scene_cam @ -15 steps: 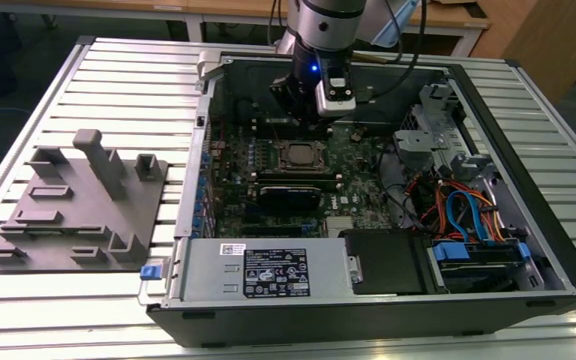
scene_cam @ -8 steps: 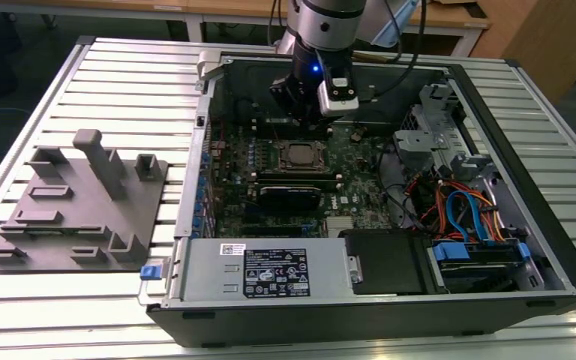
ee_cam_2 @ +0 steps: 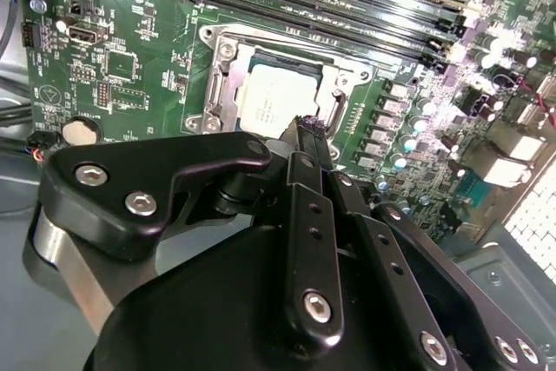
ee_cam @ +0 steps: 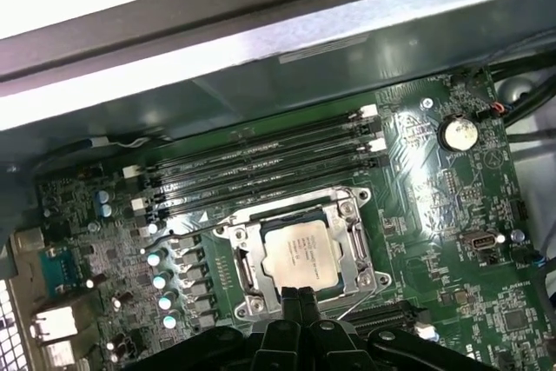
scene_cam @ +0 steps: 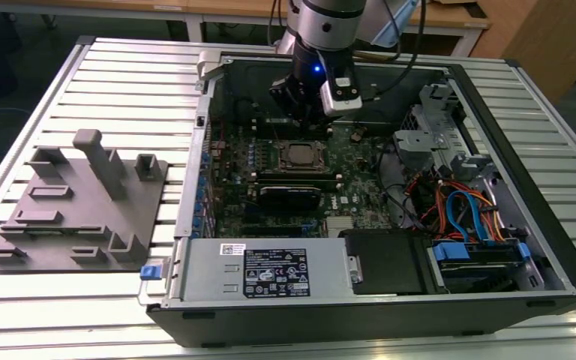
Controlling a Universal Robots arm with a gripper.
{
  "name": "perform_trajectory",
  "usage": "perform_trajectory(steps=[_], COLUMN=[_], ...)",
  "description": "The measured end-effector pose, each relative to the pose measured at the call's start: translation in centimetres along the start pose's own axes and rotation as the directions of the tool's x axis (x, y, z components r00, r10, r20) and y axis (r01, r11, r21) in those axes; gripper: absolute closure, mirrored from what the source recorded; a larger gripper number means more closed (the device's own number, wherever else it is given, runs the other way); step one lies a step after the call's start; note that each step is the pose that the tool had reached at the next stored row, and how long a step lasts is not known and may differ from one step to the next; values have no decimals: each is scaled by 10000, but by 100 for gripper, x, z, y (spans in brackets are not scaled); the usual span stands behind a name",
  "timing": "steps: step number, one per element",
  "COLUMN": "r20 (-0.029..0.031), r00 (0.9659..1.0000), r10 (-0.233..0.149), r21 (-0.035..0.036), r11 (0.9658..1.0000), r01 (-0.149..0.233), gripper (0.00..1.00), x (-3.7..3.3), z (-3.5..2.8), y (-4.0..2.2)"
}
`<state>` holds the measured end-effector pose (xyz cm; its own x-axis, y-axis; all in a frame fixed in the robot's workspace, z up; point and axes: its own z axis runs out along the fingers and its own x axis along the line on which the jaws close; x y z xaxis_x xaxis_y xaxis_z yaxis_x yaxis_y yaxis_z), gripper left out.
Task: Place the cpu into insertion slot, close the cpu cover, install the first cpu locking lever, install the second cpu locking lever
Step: 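Install the first cpu locking lever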
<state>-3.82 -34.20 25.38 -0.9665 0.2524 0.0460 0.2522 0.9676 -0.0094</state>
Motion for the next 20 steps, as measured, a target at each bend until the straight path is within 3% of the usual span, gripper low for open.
perform_trajectory(steps=[7,15,20], r20=[4,10,76], r00=[9989,9951,9949], r10=[-479,-993,-1007], r21=[22,47,36], r11=[9988,9951,9949], r01=[479,993,1007], gripper=[89,89,89], x=[0,4,23], z=[0,0,1], y=[0,-1,-6])
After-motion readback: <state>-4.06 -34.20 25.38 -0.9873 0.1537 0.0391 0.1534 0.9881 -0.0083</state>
